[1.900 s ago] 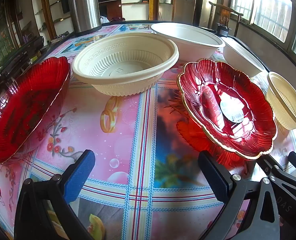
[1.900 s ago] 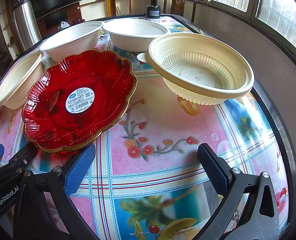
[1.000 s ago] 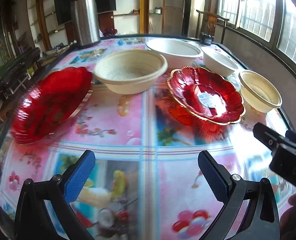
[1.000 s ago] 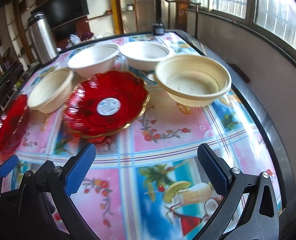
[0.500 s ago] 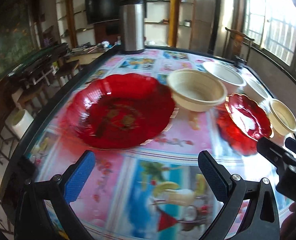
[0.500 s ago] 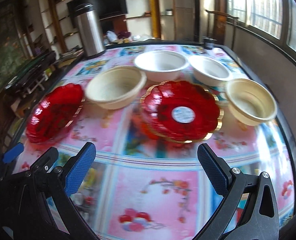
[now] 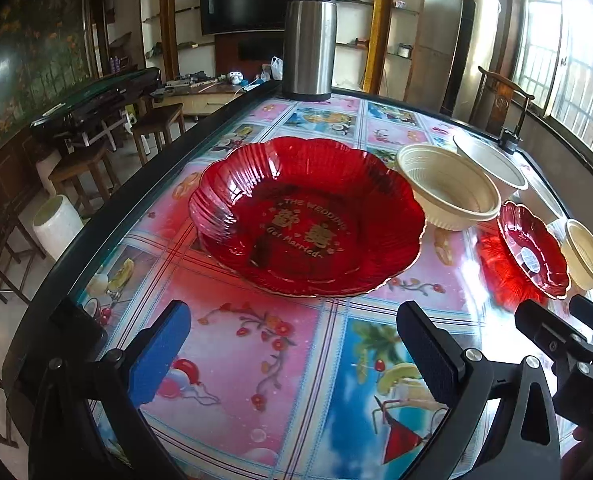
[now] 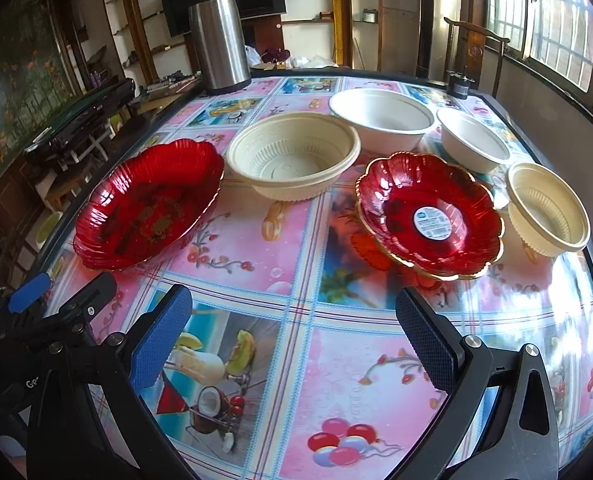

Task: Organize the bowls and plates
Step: 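Move the left gripper toward the rim of the large red wedding plate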

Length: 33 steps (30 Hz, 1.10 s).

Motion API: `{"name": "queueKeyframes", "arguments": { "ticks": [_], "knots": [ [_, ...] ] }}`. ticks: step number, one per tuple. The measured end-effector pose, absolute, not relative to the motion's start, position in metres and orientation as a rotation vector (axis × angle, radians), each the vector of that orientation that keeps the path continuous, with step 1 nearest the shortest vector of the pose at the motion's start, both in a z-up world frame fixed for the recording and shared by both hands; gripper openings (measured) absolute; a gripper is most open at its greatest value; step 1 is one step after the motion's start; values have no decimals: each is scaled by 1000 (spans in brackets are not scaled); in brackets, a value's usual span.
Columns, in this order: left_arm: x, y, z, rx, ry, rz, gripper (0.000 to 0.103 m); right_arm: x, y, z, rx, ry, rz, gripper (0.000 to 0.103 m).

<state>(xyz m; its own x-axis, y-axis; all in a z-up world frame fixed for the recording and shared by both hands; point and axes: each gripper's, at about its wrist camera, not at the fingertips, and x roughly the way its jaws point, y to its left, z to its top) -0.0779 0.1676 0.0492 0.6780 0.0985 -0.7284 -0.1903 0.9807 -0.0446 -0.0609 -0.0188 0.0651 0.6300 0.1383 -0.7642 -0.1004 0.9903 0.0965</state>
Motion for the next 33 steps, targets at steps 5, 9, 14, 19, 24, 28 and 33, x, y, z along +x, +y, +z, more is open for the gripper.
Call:
{"name": "queueKeyframes", "arguments": {
  "ticks": [5, 9, 14, 19, 24, 28, 33],
  "knots": [
    [-77, 172, 48, -120, 813, 166, 103, -59, -15, 65, 42, 887, 137, 103],
    [-74, 174, 48, -120, 813, 169, 103, -56, -13, 64, 44, 894, 143, 103],
    [-64, 185, 46, -110, 814, 193, 103, -44, 3, 63, 37, 904, 167, 103],
    [-50, 199, 45, -91, 819, 213, 103, -27, 17, 59, 41, 927, 191, 103],
    [-42, 212, 41, -98, 828, 227, 103, -12, 31, 50, 36, 962, 199, 103],
    [-37, 220, 38, -111, 843, 224, 103, -2, 37, 44, 56, 983, 210, 103],
    [-28, 228, 35, -123, 868, 216, 103, 11, 42, 39, 78, 999, 224, 103]
  ]
}}
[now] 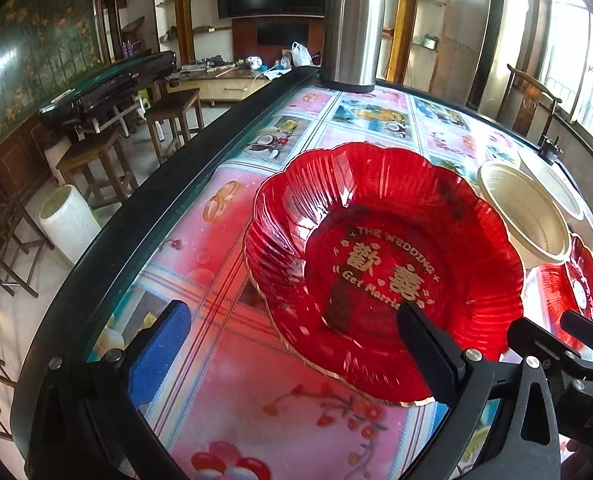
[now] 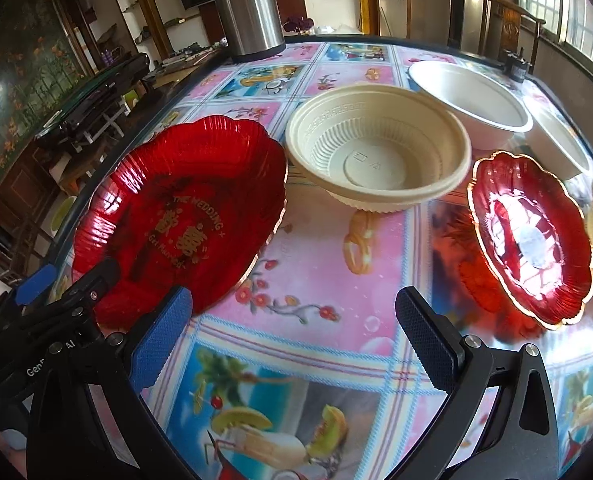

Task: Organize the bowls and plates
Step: 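Move the left gripper toward the rim of the large red wedding plate, then close the left gripper on the large red plate's rim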

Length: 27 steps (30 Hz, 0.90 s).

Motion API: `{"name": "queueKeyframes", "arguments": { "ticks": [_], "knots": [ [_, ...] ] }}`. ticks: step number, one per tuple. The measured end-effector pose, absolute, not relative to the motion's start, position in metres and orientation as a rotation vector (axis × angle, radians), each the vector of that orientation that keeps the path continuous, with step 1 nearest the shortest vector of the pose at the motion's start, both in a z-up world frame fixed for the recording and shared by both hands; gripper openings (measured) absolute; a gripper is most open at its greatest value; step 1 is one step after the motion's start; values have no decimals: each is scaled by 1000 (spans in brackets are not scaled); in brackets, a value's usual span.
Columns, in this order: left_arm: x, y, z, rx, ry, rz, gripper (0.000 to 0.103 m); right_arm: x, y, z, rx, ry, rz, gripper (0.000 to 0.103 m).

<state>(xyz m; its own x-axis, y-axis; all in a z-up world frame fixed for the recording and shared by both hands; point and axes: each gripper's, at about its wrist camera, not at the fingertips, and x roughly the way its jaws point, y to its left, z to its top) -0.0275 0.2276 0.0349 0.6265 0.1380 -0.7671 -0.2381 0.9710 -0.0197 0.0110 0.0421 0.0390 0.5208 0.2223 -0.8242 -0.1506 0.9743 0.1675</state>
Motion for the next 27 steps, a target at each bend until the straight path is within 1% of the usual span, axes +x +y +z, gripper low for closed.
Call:
{"name": "queueKeyframes", "arguments": {
  "ticks": [6, 8, 9, 10, 11, 13, 14, 15, 16, 17, 18, 20, 22, 27],
  "knots": [
    [-12, 236, 35, -115, 900, 187, 102, 29, 49, 32, 101, 1032, 243, 102],
    [-6, 240, 36, -119, 905, 177, 102, 35, 50, 29, 109, 1040, 247, 97],
    [-4, 241, 35, -126, 913, 166, 102, 39, 51, 28, 112, 1046, 250, 93],
    [-1, 242, 34, -135, 922, 155, 102, 42, 51, 26, 119, 1053, 256, 85],
    [1, 242, 33, -143, 933, 145, 102, 47, 51, 25, 131, 1059, 263, 80],
    [8, 242, 29, -145, 953, 134, 100, 55, 51, 20, 150, 1083, 274, 61],
    [10, 241, 28, -133, 958, 139, 90, 59, 51, 18, 177, 1094, 294, 56],
    [12, 241, 26, -112, 970, 152, 69, 62, 51, 16, 201, 1101, 314, 47],
    [15, 240, 23, -97, 991, 160, 52, 64, 51, 14, 215, 1104, 332, 39],
    [17, 241, 21, -94, 1012, 174, 32, 65, 53, 14, 214, 1101, 343, 35],
    [19, 243, 19, -106, 1025, 165, 30, 67, 55, 13, 210, 1099, 353, 26],
    [20, 245, 19, -106, 1022, 151, 30, 70, 59, 13, 195, 1093, 354, 25],
    [19, 245, 20, -97, 1022, 153, 30, 70, 62, 14, 158, 1081, 347, 22],
    [14, 247, 22, -133, 1014, 171, 28, 62, 75, 17, 28, 1031, 317, 22]
  ]
}}
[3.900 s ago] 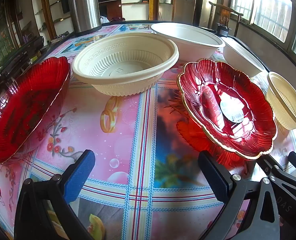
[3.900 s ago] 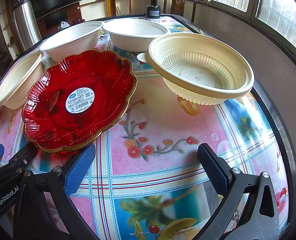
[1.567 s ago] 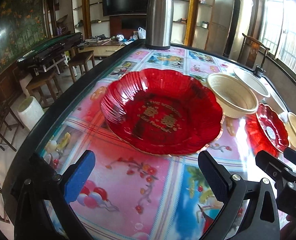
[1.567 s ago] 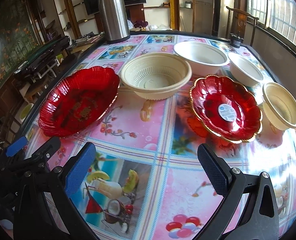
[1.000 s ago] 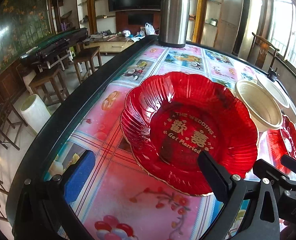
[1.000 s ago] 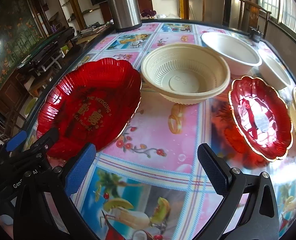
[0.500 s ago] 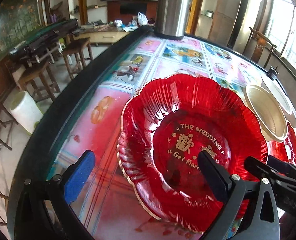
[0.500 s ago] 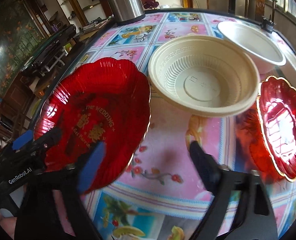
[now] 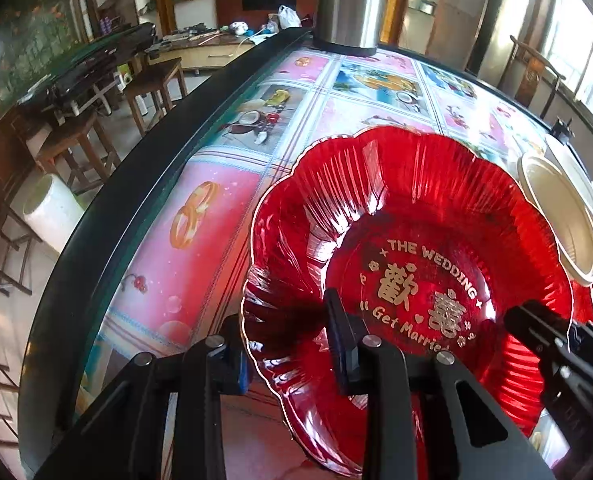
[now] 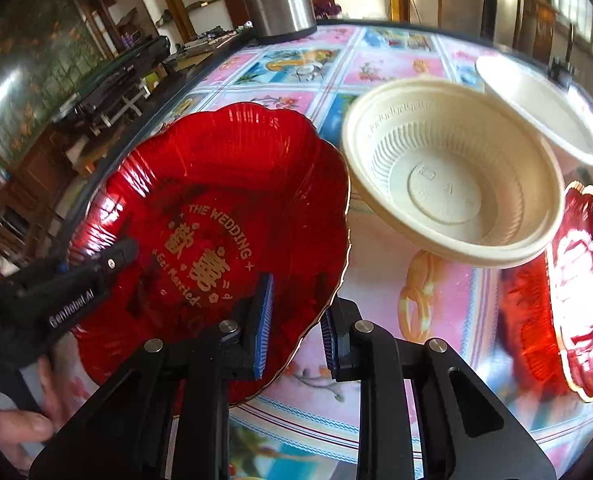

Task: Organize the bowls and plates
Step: 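Close the left gripper on the large red plate's rim, then carry the large red plate aside, lower it and open the left gripper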

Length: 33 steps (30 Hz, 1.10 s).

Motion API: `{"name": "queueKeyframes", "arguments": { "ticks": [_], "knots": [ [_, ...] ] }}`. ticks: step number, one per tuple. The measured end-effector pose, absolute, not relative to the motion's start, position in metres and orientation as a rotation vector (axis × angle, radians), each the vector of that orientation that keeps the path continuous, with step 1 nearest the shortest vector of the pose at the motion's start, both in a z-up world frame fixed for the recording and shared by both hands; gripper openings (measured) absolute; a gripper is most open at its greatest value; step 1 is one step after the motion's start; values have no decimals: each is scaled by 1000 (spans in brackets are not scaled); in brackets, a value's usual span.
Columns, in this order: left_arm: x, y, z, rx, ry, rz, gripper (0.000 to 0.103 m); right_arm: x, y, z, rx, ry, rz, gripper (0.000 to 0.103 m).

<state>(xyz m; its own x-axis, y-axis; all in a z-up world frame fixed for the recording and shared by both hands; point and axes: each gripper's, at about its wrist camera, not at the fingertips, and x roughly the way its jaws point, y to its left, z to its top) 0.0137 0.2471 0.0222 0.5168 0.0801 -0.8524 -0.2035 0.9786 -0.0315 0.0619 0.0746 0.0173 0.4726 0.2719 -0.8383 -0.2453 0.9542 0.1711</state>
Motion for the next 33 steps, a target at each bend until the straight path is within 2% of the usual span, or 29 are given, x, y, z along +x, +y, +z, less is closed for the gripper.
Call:
{"name": "queueKeyframes", "arguments": {
  "ticks": [8, 17, 28, 33],
  "knots": [
    [-4, 250, 39, -146, 975, 181, 27, 40, 90, 35, -110, 947, 290, 22],
    [-45, 257, 61, -145, 945, 172, 27, -6, 92, 58, -107, 909, 318, 22],
    [-59, 266, 19, -161, 1029, 198, 28, -36, 98, 23, -124, 997, 348, 23],
    [-60, 263, 18, -140, 1002, 216, 31, -35, 97, 15, -96, 1017, 353, 25]
  ]
}}
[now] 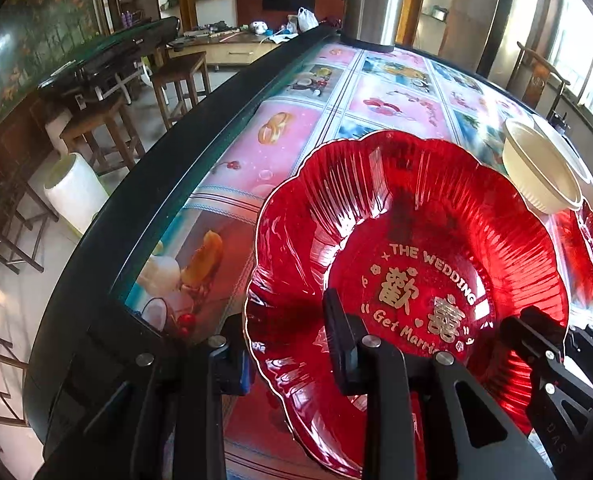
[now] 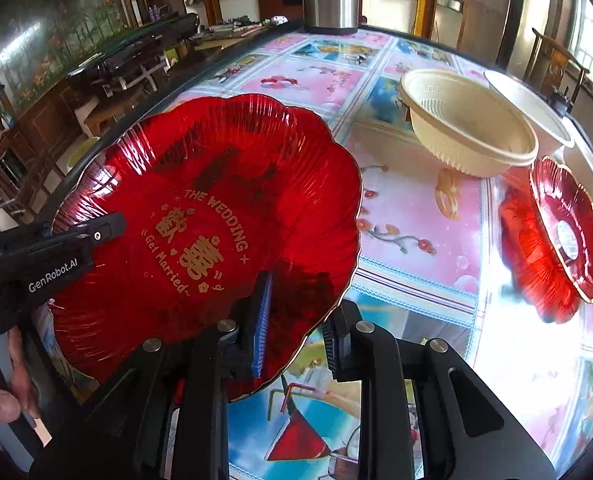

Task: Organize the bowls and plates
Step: 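Carry the large red plate aside, lower it and open the left gripper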

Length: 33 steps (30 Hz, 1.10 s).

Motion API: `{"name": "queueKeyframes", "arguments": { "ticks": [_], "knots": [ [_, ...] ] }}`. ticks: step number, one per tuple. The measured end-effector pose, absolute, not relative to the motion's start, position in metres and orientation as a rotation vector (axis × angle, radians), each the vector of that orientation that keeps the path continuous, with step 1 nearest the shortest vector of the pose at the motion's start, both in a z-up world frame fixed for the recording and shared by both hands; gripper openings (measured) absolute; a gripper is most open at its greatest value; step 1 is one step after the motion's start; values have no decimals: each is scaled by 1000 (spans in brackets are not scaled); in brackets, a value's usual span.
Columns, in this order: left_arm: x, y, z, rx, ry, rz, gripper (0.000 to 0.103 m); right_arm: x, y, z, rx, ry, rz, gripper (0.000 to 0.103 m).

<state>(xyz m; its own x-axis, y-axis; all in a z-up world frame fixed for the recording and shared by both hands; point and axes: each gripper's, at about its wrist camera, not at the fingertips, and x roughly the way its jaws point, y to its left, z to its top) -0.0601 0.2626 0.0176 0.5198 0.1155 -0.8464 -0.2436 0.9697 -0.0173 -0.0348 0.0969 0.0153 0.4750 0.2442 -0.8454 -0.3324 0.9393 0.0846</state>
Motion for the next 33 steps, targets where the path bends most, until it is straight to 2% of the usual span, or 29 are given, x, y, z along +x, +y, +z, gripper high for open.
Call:
{"name": "queueKeyframes", "arguments": {
  "ticks": [1, 3, 5, 6, 7, 9, 22, 33],
  "knots": [
    [-61, 263, 17, -133, 1002, 222, 34, -36, 96, 15, -87, 1019, 357, 26],
    [-61, 264, 16, -122, 1004, 242, 59, -38, 95, 18, -75, 1016, 360, 29],
    [-64, 266, 18, -129, 986, 259, 65, -40, 93, 21, -74, 1008, 361, 40],
    [-68, 267, 21, -128, 975, 262, 65, -42, 90, 22, -67, 1009, 359, 48],
    [-70, 267, 25, -119, 957, 274, 65, -43, 87, 24, -56, 1011, 357, 49],
    [-73, 267, 33, -102, 936, 299, 75, -44, 80, 28, -22, 1004, 363, 49],
    [-82, 221, 79, -35, 831, 215, 77, -56, 35, 55, 69, 964, 324, 49],
    [-76, 155, 93, -13, 816, 85, 77, -63, -25, 69, 145, 922, 239, 49]
  ]
}}
